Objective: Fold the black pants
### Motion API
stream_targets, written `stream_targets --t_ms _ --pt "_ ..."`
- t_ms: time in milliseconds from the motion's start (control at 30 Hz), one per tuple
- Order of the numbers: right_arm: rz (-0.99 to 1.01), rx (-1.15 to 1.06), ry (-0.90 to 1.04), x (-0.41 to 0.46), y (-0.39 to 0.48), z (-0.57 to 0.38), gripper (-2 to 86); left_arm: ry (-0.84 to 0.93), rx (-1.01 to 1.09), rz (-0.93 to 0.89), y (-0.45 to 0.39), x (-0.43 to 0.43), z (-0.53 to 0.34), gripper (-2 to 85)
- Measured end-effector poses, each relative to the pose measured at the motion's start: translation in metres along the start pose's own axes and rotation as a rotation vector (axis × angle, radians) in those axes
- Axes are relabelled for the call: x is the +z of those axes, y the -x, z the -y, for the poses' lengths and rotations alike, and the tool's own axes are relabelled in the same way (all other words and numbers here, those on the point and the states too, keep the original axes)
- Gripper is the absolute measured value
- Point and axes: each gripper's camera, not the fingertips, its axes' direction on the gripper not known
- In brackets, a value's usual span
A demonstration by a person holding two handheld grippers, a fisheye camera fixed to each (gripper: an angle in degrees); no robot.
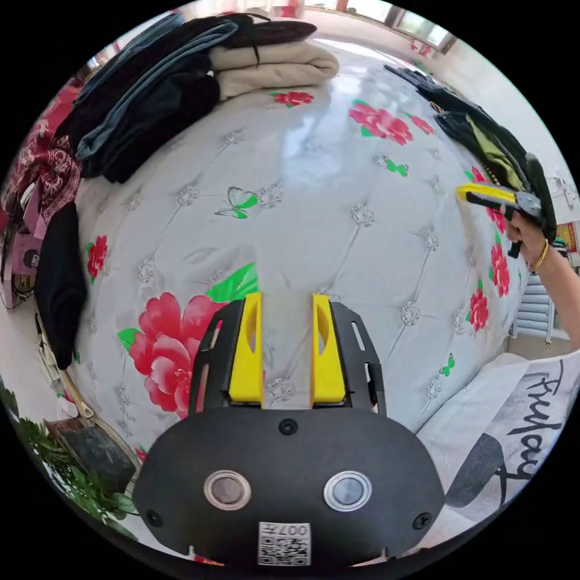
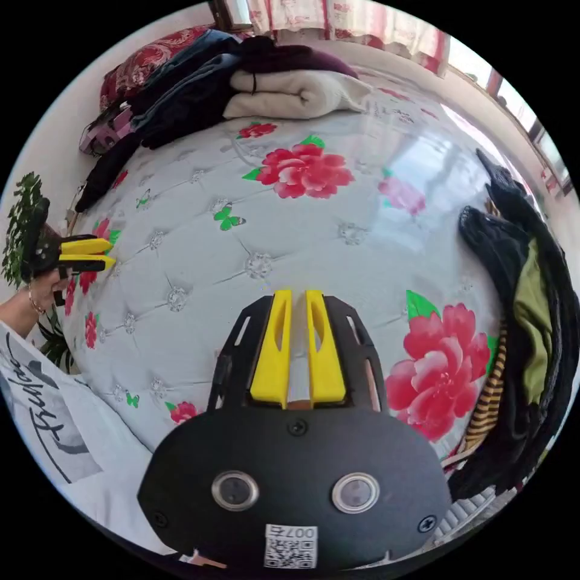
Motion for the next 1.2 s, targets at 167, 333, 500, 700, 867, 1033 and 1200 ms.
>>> stream_targets --t_ms 167,333,500,700,867,1033,1200 --pt "-0.422 0.497 -0.314 -0.135 -0.178 -0.087 7.2 0.009 0.024 0.012 -0.008 0.003 0.004 7.0" --pt "-0.665 0.944 -0.294 -0.248 -0.337 -0.201 8.7 0.058 -0.023 0.005 -0.007 0.006 0.013 6.7" --pt "-0.428 1.112 -0.211 -0.253 -0.401 -0.25 8.0 0.035 -0.073 0.061 -0.014 0.009 0.004 6.9" --pt "-0.294 0.967 -0.317 -0.281 -0.359 -0.251 3.6 0.029 -0.192 0.004 -0.006 0.009 -0.016 5.7" --pt "0.0 0.609 -0.466 -0.283 -0.244 -0.234 1.6 -0.076 -0.187 -0.11 -0.015 -0.007 -0.05 5.2" --pt "0.155 0.243 -0.285 -0.225 -0.071 -0.188 0.7 -0.123 -0.113 -0.221 -0.036 -0.013 -0.089 6.7" --pt "0.449 -0.081 -0.101 -0.172 0.101 -0.165 0.7 -0.199 -0.043 -0.304 -0.046 -0.03 -0.144 9.6"
